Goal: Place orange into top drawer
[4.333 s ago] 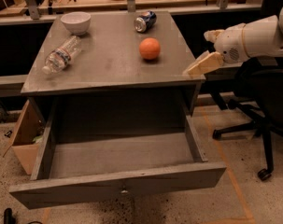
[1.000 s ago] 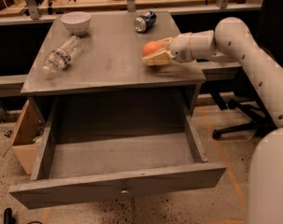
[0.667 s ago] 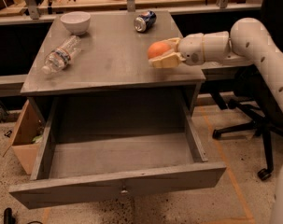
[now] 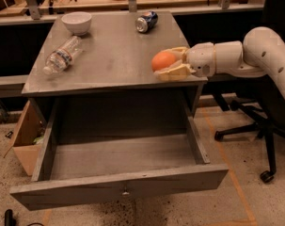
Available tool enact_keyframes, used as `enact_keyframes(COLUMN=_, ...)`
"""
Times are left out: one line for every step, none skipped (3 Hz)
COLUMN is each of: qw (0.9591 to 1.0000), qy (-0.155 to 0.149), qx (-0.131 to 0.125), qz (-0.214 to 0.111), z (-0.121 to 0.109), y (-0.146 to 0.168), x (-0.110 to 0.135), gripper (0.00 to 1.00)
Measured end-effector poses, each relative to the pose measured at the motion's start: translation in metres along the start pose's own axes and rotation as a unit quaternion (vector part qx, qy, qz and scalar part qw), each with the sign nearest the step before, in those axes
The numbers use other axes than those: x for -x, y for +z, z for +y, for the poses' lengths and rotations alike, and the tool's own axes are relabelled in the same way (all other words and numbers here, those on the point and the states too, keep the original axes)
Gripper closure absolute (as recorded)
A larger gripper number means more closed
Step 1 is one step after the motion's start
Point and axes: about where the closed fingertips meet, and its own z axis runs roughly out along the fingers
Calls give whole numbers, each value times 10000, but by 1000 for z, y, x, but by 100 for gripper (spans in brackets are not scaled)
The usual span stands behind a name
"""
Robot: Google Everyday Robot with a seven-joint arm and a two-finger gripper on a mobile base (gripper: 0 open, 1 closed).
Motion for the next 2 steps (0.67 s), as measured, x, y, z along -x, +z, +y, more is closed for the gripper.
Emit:
enact_keyframes(qw=10000, qy=-1, qx=0, qz=0, z=0, y=0, x=0, gripper=100)
enact_keyframes(qw=9998, qy=150, qx=151, qz=-45, z=27, y=9, x=-3, gripper=100)
